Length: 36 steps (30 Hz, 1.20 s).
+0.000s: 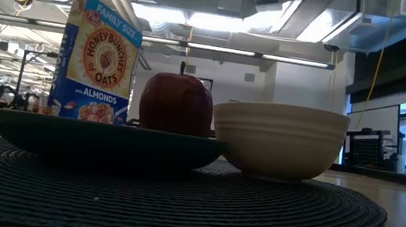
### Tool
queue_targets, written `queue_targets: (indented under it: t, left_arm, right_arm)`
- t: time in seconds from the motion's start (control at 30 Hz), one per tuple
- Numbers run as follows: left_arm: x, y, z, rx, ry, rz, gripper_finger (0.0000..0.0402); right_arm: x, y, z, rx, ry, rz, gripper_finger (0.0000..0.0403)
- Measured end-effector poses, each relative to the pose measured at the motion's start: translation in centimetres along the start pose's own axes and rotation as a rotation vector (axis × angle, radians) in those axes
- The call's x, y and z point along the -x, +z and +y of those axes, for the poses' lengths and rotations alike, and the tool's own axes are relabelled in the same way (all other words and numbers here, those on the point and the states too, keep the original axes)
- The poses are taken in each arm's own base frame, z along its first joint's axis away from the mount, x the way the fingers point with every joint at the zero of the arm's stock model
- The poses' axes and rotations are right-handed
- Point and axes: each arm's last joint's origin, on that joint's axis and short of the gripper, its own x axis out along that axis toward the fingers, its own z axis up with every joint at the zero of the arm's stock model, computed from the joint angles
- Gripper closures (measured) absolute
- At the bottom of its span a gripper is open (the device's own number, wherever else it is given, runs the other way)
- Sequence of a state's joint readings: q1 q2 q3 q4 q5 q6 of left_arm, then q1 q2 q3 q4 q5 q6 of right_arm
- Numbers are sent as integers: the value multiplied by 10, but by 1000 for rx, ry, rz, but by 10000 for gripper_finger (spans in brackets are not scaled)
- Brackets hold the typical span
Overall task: Arrange a breakfast setting
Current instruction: Put the spoon on the placemat to the left of the plate
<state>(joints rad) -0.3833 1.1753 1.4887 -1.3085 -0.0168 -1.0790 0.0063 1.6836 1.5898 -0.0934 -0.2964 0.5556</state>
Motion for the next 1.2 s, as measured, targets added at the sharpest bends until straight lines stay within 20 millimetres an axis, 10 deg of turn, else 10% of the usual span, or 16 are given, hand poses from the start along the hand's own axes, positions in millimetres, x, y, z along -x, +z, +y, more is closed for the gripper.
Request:
queue_targets:
  t: [0.37, 0.93, 1.2]
  left_arm:
    - [-49, 67, -13, -253, -80, -92, 392]
    - [-52, 91, -9, -315, -120, -177, 392]
    - [-52, 91, -7, -294, -87, -197, 382]
  right_arm:
    - [-21, -19, -2, 88, 36, 75, 208]
    - [-28, -42, -10, 107, -149, 194, 290]
    - [-28, -42, -12, 93, -194, 184, 391]
